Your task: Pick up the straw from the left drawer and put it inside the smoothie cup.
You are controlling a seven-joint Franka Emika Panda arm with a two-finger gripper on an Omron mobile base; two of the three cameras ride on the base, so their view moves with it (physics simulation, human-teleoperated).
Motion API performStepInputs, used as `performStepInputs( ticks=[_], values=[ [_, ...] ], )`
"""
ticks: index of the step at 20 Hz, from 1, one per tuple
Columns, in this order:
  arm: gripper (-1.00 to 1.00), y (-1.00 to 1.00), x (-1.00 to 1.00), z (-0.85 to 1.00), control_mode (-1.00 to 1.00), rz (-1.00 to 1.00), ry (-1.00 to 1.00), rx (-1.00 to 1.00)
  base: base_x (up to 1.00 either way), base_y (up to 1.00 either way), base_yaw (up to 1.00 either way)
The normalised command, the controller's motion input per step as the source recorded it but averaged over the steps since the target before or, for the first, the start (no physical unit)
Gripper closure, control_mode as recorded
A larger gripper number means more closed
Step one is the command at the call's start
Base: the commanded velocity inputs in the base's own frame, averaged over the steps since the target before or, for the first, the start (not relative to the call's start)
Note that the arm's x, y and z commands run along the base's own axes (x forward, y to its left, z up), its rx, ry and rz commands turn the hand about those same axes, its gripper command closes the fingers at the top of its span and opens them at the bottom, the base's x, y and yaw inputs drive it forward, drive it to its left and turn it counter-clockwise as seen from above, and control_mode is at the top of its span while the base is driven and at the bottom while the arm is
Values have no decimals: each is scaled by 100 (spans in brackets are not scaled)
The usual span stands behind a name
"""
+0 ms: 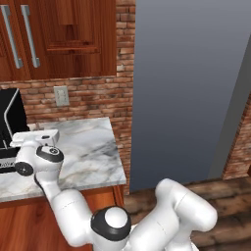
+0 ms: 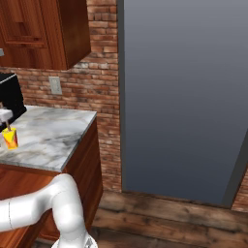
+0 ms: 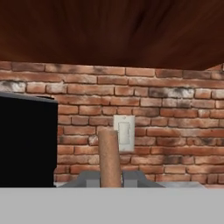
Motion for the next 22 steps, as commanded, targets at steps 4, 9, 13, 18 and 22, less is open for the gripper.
performStepInputs(
  ticks=[4,9,13,18,22],
  values=[
    [100,-1,0,-19,-100,0,-3,1,0,0,0],
    [100,0,-2,-15,-100,0,-1,0,0,0,0],
    [100,0,-11,-7,-100,0,-1,0,0,0,0],
    [100,0,-17,0,-100,0,0,0,0,0,0],
    [100,0,-11,0,-100,0,0,0,0,0,0]
  ],
)
